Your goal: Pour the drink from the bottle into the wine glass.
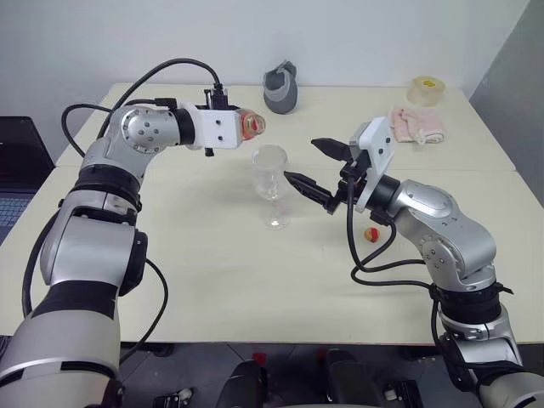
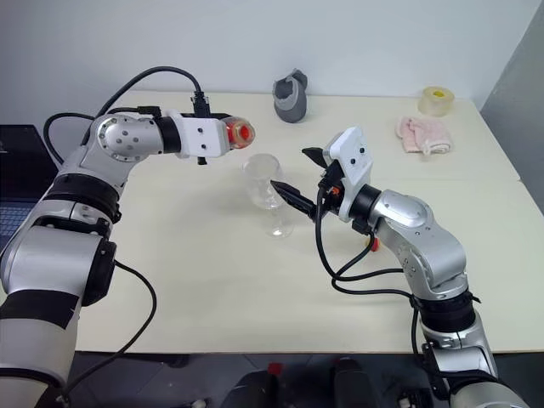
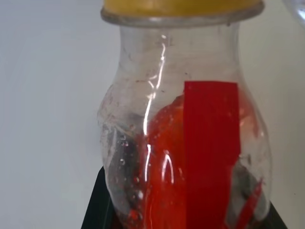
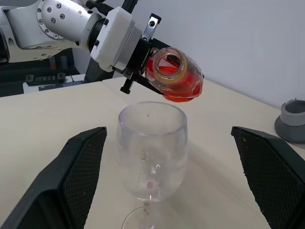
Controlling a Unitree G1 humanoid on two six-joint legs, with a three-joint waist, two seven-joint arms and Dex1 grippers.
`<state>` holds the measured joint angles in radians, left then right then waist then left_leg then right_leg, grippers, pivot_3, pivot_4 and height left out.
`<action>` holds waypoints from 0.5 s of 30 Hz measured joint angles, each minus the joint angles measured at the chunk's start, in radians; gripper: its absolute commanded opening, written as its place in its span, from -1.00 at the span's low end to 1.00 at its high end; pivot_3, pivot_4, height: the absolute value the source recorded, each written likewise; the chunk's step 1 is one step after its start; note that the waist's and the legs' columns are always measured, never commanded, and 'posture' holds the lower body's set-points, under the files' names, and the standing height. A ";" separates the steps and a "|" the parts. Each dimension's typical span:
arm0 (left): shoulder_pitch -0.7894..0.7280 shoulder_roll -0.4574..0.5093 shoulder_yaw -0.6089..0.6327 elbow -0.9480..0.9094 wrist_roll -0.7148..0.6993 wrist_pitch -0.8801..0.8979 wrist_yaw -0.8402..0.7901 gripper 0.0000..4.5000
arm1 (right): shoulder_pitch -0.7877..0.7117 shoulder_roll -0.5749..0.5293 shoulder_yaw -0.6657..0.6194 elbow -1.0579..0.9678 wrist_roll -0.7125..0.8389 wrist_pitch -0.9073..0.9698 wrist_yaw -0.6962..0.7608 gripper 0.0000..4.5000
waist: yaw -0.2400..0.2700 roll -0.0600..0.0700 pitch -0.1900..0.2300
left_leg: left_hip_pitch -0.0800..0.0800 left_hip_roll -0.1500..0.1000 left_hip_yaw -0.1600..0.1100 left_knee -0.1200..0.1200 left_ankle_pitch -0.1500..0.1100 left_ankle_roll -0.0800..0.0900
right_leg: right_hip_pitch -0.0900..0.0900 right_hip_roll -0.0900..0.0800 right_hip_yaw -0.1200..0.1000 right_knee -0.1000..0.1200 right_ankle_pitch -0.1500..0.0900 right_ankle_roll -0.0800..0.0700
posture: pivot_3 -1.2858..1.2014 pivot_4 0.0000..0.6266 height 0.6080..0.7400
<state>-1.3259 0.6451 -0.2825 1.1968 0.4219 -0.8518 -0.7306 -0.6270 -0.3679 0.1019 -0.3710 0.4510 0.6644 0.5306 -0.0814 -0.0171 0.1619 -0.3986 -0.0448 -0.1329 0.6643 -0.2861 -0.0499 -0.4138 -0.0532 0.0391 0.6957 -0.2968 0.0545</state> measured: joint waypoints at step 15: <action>-0.074 0.027 -0.097 0.033 0.150 -0.098 0.151 -0.45 | -0.001 0.008 0.000 0.005 -0.001 -0.003 0.000 1.00 | -0.002 0.000 0.000 | -0.001 -0.001 0.000 0.000 0.000 0.000 | -0.001 0.000 0.000 0.001 0.000 0.000 | 0.03 -0.52 1.00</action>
<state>-1.3995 0.6725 -0.3800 1.2297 0.5717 -0.9495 -0.5798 -0.6275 -0.3604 0.1019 -0.3663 0.4502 0.6618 0.5306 -0.0833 -0.0171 0.1619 -0.3995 -0.0456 -0.1324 0.6644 -0.2860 -0.0498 -0.4151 -0.0532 0.0394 0.6965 -0.2968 0.0546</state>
